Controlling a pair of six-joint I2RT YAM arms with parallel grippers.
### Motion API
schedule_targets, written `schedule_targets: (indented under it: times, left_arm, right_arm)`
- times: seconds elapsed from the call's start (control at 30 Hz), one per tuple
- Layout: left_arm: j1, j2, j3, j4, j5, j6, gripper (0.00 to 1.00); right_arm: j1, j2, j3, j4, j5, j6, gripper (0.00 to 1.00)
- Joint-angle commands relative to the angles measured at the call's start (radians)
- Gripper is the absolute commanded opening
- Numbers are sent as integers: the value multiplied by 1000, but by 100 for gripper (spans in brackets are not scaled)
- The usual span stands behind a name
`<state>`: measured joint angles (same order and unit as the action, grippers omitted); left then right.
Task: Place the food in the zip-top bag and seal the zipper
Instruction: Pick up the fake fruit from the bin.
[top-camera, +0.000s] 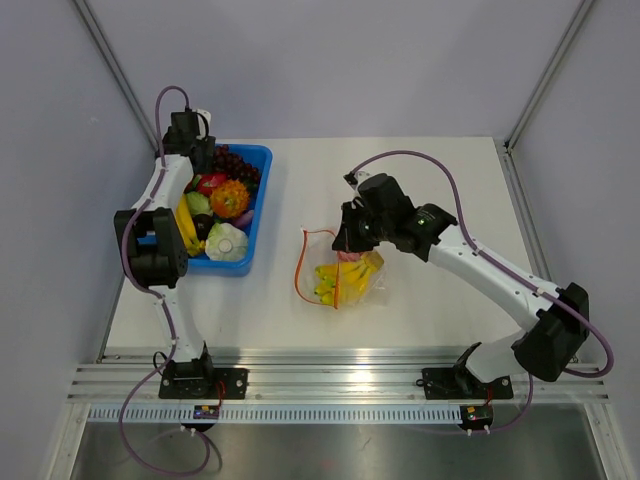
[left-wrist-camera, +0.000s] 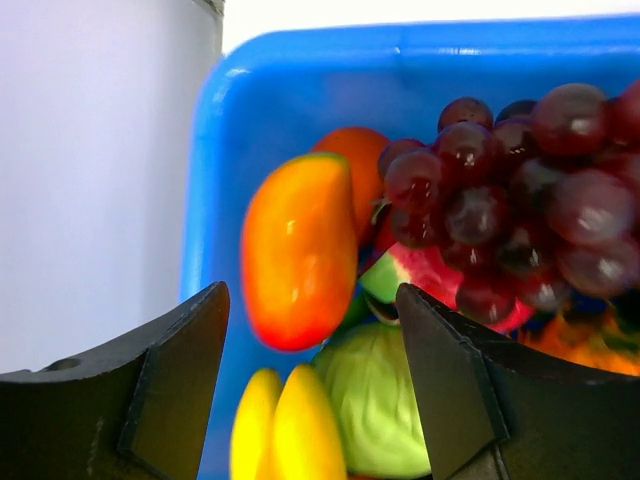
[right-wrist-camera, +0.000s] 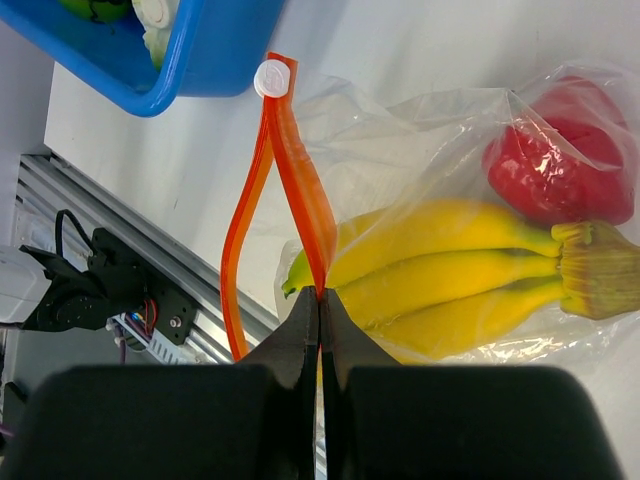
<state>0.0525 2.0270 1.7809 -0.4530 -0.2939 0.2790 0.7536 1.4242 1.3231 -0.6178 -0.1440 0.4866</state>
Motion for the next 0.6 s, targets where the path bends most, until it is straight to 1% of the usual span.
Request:
schedule_targets:
  times: [0.0, 0.27, 0.57]
  left_arm:
    - [9, 61, 54, 36, -33, -11, 71]
    - [17, 94, 75, 80, -85, -6, 70]
    - [26, 119, 61, 111, -120, -9, 70]
  right_arm:
    - [4, 5, 48, -3, -6, -28, 0]
    - [4, 22, 50, -16, 3, -32, 0]
    - [4, 50, 62, -22, 3, -39, 0]
